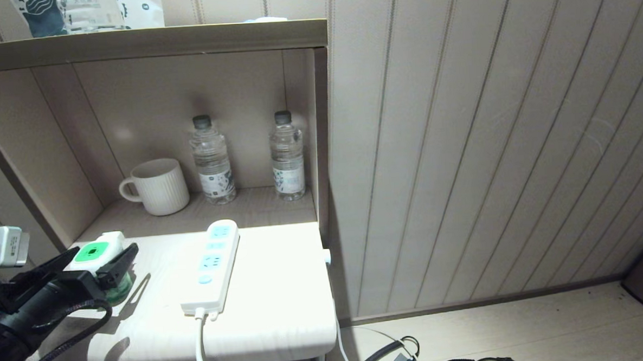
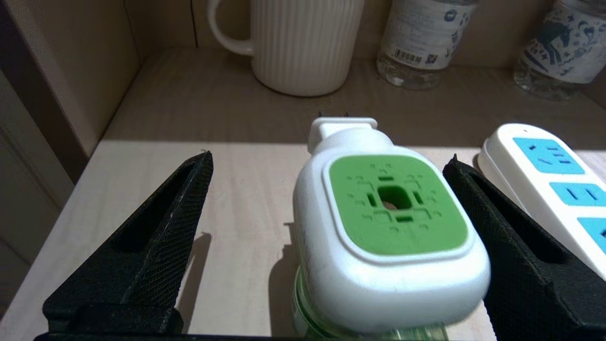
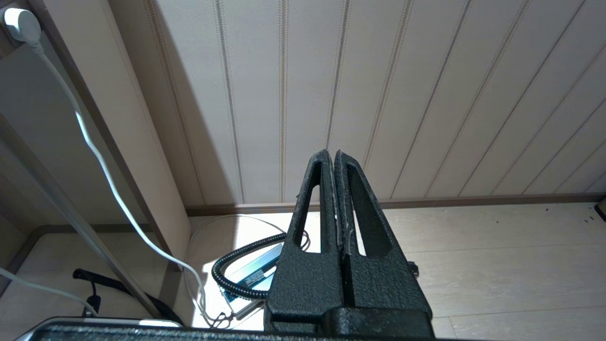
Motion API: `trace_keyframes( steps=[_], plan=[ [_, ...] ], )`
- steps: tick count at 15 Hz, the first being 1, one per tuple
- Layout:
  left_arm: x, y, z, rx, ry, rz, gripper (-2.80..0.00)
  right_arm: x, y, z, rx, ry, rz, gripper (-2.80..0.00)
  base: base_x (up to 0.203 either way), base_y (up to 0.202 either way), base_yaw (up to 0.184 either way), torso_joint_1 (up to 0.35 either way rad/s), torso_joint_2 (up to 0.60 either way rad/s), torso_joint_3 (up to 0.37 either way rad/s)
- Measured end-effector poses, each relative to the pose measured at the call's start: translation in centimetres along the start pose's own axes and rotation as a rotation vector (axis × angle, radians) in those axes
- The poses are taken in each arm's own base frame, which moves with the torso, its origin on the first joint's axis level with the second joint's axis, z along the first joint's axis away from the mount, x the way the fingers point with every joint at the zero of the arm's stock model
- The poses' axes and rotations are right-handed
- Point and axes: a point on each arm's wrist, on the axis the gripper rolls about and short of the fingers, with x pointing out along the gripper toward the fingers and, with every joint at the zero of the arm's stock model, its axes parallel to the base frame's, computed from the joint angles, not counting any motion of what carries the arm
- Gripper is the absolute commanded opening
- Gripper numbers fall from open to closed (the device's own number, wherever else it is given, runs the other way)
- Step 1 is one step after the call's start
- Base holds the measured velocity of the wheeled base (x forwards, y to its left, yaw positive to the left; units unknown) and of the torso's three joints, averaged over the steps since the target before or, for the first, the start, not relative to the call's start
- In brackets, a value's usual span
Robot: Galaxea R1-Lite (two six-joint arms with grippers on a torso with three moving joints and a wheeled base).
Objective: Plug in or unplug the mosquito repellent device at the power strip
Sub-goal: Pick up the mosquito repellent liquid
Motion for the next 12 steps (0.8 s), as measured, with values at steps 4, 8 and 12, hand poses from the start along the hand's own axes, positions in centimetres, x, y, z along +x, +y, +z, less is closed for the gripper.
trace_keyframes(
  steps=[4,8,12],
  plan=[
    [1.1,0.2,0.3,0.002,-0.018,0.031,0.00,0.0,0.0,0.0,0.000,0.000,0.000,-2.80,0.000,0.000,0.000,0.000,0.00,0.000],
    [2.2,0.4,0.3,0.002,-0.021,0.037,0.00,0.0,0.0,0.0,0.000,0.000,0.000,-2.80,0.000,0.000,0.000,0.000,0.00,0.000],
    [3.1,0.6,0.3,0.002,-0.024,0.053,0.00,0.0,0.0,0.0,0.000,0.000,0.000,-2.80,0.000,0.000,0.000,0.000,0.00,0.000]
  ],
)
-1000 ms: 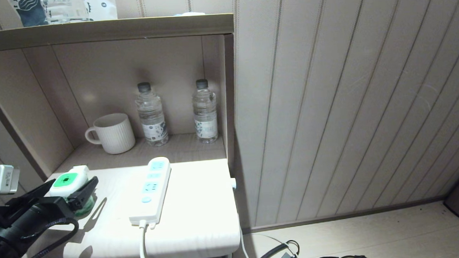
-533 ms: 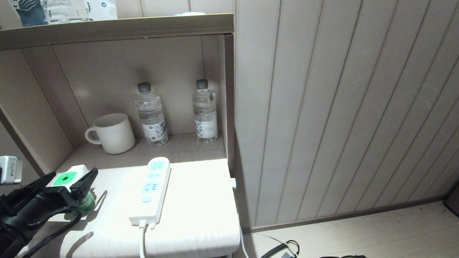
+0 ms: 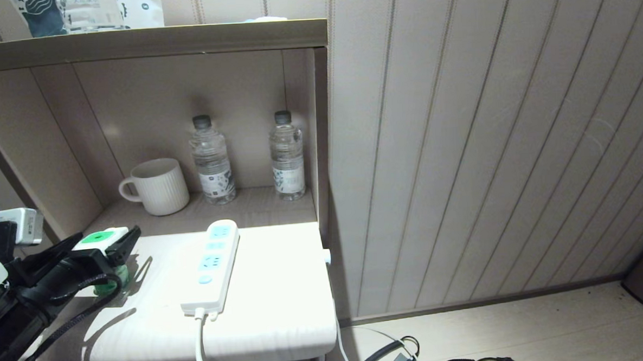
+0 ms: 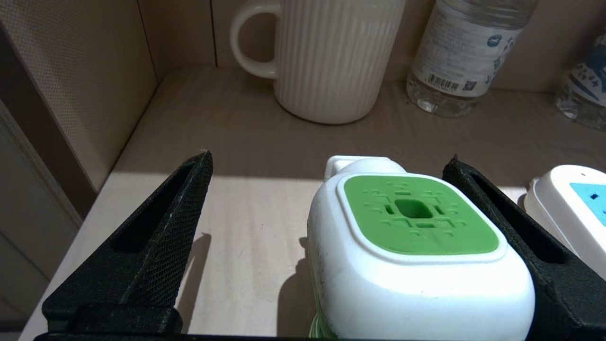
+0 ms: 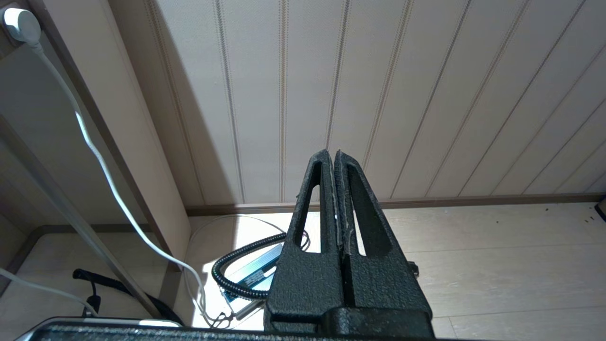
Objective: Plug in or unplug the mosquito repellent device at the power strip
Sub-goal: Pick up the mosquito repellent liquid
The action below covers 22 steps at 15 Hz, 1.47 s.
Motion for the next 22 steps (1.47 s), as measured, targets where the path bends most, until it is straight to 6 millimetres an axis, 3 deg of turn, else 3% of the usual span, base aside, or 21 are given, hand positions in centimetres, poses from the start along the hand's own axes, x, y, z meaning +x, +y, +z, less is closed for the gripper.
trace_keyframes(
  steps=[6,13,22],
  plan=[
    [-0.3,-0.1,-0.2,0.026,0.018,-0.002,0.00,0.0,0.0,0.0,0.000,0.000,0.000,-2.80,0.000,0.000,0.000,0.000,0.00,0.000],
    [-2.4,-0.2,0.0,0.035,0.009,0.001,0.00,0.0,0.0,0.0,0.000,0.000,0.000,-2.80,0.000,0.000,0.000,0.000,0.00,0.000],
    [-2.4,-0.1,-0.2,0.037,0.014,0.089,0.00,0.0,0.0,0.0,0.000,0.000,0.000,-2.80,0.000,0.000,0.000,0.000,0.00,0.000]
  ],
)
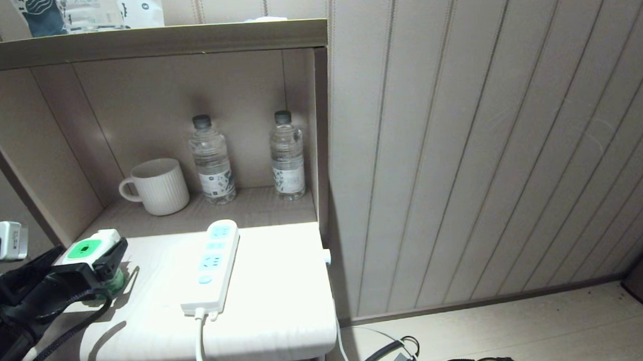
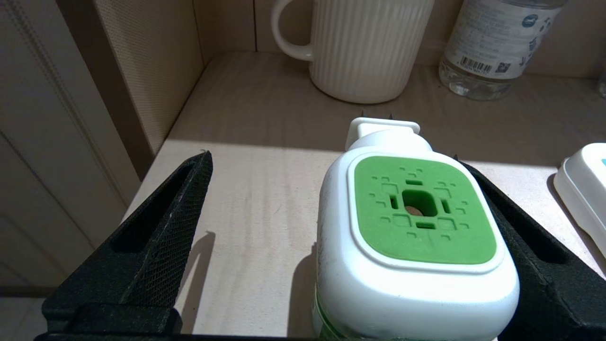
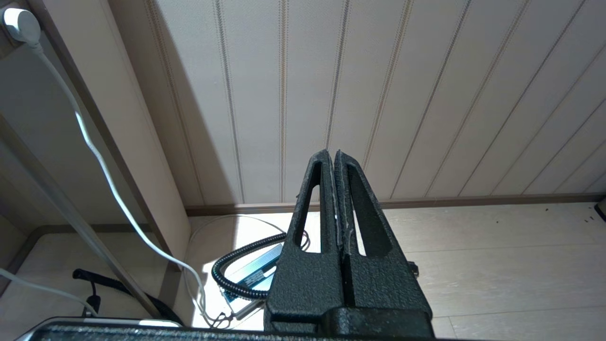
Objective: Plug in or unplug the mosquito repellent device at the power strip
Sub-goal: Pick up the mosquito repellent liquid
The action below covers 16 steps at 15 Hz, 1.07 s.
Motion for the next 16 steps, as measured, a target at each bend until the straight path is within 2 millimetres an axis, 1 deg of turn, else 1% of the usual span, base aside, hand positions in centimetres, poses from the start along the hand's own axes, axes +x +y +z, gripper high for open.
trace_keyframes(
  steps=[11,16],
  plan=[
    [0.15,-0.02,0.10,-0.019,-0.008,0.012,0.00,0.00,0.00,0.00,0.000,0.000,0.000,-2.80,0.000,0.000,0.000,0.000,0.00,0.000],
    [0.04,-0.06,0.33,-0.059,-0.023,0.008,0.00,0.00,0.00,0.00,0.000,0.000,0.000,-2.80,0.000,0.000,0.000,0.000,0.00,0.000]
  ],
)
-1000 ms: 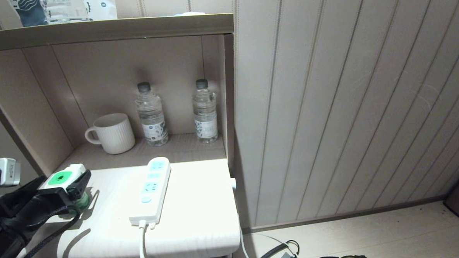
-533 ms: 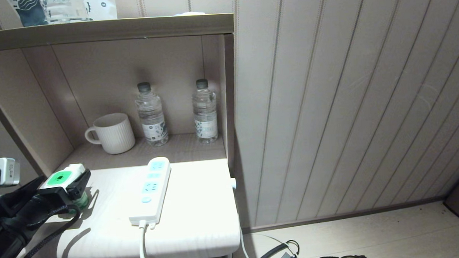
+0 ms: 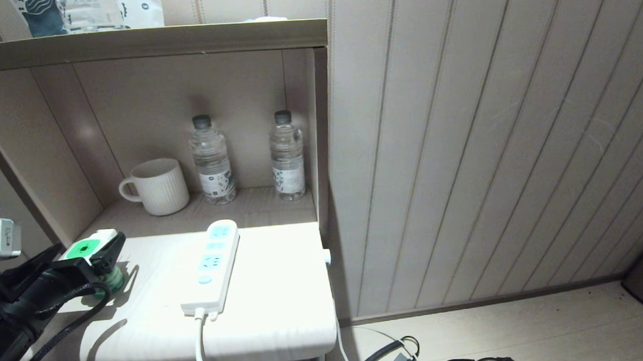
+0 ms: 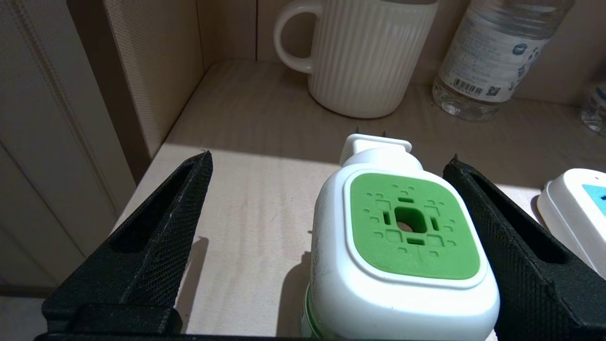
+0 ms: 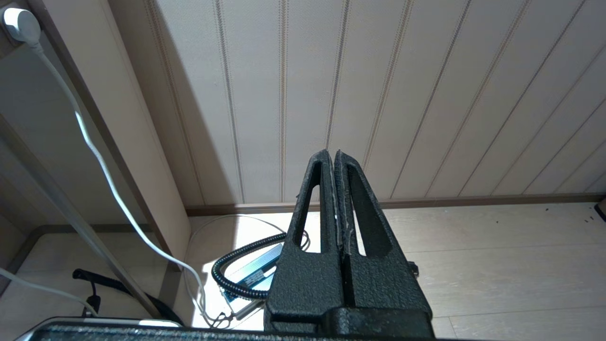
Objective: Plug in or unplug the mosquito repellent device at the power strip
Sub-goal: Pick up the mosquito repellent liquid
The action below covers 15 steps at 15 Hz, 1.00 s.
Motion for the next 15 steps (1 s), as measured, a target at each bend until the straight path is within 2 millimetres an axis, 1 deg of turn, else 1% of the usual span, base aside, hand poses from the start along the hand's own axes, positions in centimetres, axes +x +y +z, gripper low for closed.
trace_keyframes(
  steps=[6,11,15],
  plan=[
    [-0.3,-0.3,-0.2,-0.007,0.002,0.004,0.00,0.0,0.0,0.0,0.000,0.000,0.000,-2.80,0.000,0.000,0.000,0.000,0.00,0.000],
    [0.3,-0.5,-1.1,-0.006,0.047,0.038,0.00,0.0,0.0,0.0,0.000,0.000,0.000,-2.80,0.000,0.000,0.000,0.000,0.00,0.000],
    [0.4,-0.4,-1.2,-0.066,0.050,0.044,0.00,0.0,0.0,0.0,0.000,0.000,0.000,-2.80,0.000,0.000,0.000,0.000,0.00,0.000]
  ],
)
